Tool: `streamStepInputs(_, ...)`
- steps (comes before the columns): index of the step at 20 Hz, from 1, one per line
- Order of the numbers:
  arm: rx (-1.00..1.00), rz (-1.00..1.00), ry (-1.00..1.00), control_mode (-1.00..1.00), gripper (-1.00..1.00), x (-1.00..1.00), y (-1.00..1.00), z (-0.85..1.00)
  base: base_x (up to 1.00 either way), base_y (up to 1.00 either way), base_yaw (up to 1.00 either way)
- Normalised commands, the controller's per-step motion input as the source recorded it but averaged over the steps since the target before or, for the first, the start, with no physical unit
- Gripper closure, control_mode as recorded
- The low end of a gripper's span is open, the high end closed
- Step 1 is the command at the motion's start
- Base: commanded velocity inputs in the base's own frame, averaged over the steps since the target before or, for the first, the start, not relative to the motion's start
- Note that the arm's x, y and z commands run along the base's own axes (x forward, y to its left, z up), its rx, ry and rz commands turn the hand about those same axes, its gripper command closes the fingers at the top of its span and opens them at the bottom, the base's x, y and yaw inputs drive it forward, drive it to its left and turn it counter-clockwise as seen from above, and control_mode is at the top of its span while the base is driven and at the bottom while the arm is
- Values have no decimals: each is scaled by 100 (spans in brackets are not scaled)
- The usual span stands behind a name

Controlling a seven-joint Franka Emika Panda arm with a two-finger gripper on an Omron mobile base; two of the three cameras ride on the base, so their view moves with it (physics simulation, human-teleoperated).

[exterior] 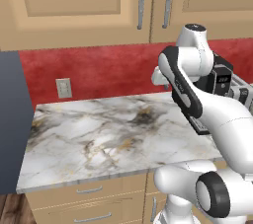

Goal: Open the cabinet directly in front. Then move the beer and the cup to the dining counter with the jar on it.

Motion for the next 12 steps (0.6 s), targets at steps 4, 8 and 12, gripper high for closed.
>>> streamStepInputs(4,0,3,-10,-100,-100,-8,0,0,0,0,0)
streamStepInputs(8,0,2,-25,-100,-100,-24,0,1,0,0,0)
streamStepInputs(12,0,0,-24,-100,-100,-21,0,9,0,0,0)
